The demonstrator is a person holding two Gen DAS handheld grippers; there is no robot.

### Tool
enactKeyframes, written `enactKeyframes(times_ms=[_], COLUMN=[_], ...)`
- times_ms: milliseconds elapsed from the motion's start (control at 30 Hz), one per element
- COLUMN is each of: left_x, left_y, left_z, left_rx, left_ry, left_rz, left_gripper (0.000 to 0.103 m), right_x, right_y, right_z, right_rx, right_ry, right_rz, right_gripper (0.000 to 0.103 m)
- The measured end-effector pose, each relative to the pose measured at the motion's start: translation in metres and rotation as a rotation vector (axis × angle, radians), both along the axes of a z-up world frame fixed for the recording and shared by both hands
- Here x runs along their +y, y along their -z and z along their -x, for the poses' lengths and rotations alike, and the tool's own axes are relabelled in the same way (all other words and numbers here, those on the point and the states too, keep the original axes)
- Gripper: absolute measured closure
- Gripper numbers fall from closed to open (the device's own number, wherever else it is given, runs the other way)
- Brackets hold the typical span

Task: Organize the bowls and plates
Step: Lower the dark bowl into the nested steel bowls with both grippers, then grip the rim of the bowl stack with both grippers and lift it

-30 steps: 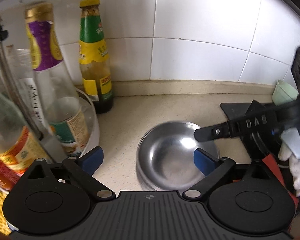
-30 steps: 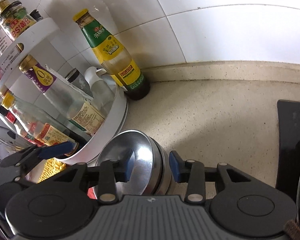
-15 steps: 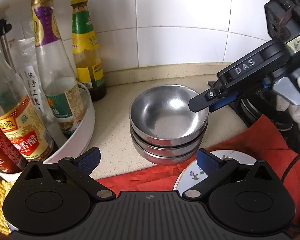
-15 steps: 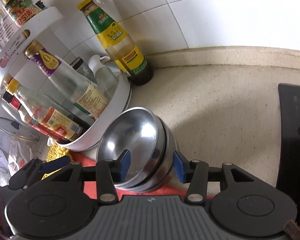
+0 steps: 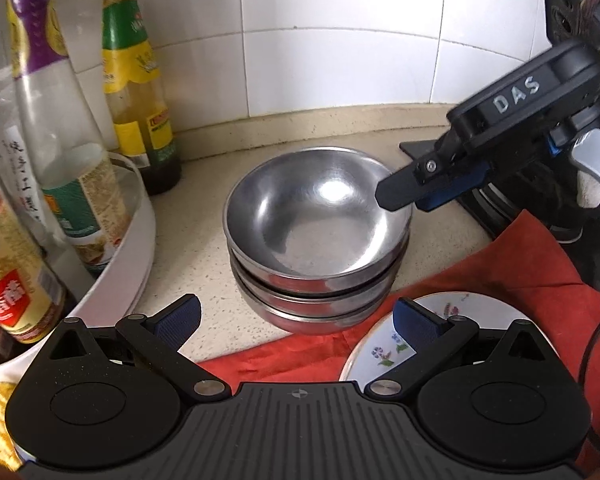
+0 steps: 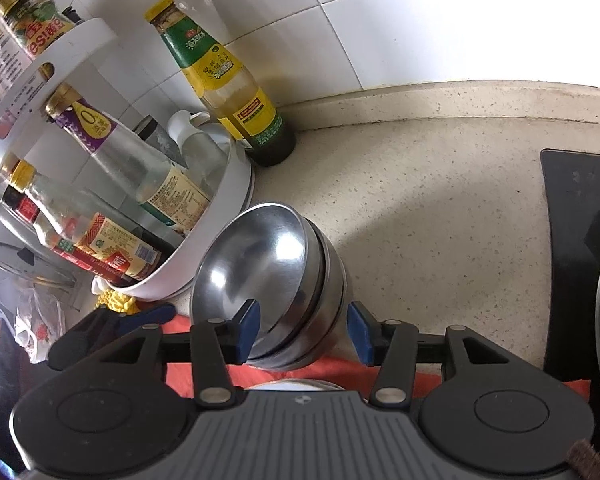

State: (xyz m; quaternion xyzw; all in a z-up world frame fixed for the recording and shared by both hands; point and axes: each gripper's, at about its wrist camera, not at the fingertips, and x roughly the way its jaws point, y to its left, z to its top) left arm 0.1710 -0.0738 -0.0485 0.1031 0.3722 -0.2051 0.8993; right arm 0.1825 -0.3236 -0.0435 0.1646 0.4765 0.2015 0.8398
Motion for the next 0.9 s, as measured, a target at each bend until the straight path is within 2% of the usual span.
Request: enactKeyframes(times_ms=[367, 667, 900], left_x=[-0.014, -0.035, -0.044], left_y=[0.022, 0.025, 0.03], left_z=[-0.034, -0.071, -0.093], left_rx=[0.074, 0.059, 0.014], left_ry=[0.082, 0.123, 0.171], left_rz=[0.007, 0.017, 0.032], left_gripper=[0.0, 0.0, 0.0], right_x=[0.004, -0.006, -0.028], right_y=[0.015, 0.029, 0.028], right_z=[-0.029, -0.055, -0.08], right_rx=[0.057, 0.079, 0.077], right_ry=[0.012, 0.065, 0.109], right_rz=[-0.021, -0.034, -0.024], right_gripper=[0.054, 0.053, 0.045])
